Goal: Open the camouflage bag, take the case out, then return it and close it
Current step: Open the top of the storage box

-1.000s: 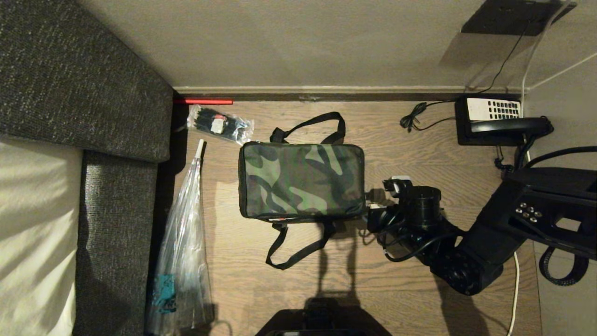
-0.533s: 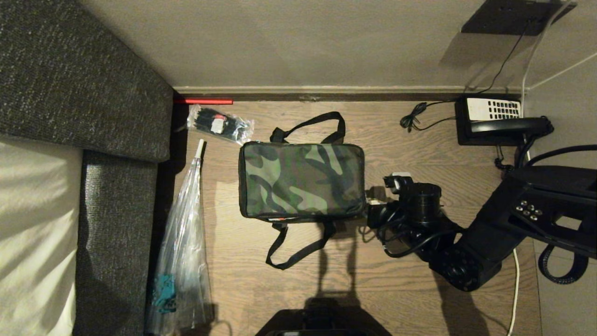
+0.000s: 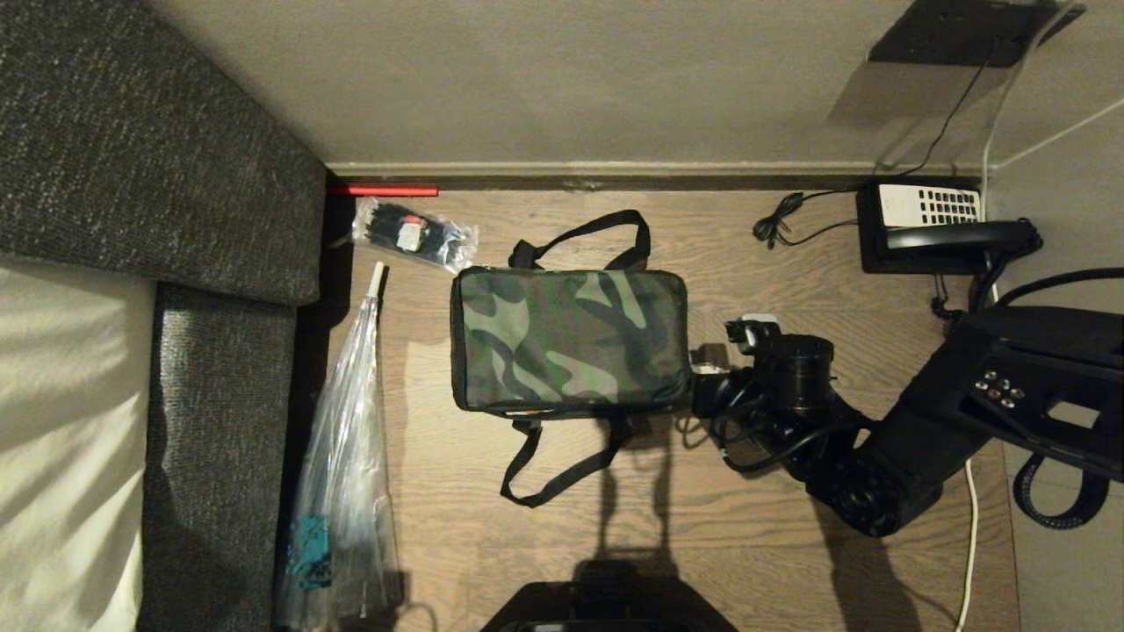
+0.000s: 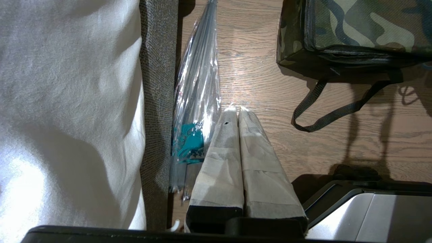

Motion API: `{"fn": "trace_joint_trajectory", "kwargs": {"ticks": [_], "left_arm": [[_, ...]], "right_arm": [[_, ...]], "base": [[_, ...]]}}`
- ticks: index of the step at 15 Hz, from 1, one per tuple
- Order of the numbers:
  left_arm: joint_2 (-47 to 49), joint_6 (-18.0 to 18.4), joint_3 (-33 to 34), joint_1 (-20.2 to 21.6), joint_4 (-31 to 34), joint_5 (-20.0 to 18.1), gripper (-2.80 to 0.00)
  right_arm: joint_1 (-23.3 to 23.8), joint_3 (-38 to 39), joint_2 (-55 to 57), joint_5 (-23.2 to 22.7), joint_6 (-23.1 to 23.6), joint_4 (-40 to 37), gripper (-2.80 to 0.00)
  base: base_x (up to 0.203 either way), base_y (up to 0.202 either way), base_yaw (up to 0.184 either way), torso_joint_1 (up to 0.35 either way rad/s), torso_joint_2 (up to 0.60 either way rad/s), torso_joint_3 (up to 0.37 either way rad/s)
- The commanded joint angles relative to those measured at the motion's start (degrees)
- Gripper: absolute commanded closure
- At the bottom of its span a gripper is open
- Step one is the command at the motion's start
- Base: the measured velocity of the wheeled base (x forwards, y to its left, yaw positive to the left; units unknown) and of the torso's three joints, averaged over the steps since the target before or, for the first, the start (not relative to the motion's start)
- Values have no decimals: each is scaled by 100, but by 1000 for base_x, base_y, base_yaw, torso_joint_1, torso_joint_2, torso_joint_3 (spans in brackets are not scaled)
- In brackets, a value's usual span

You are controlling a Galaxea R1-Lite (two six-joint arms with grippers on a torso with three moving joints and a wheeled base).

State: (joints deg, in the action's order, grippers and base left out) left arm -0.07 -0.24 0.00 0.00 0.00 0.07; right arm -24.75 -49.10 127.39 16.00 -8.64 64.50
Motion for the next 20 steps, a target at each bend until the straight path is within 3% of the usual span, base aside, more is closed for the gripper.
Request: {"fn": "trace_joint_trajectory", "kwargs": {"ticks": [1, 20], "left_arm": [[7, -2, 2, 0, 0, 1, 0], [7, -2, 9, 0, 0, 1, 0]], "right_arm": [[23, -36, -13, 8, -6, 36, 0], [128, -682, 96, 8, 7, 29, 0]], "base": [[0, 0, 0, 0, 0, 0], [0, 0, 0, 0, 0, 0]]}}
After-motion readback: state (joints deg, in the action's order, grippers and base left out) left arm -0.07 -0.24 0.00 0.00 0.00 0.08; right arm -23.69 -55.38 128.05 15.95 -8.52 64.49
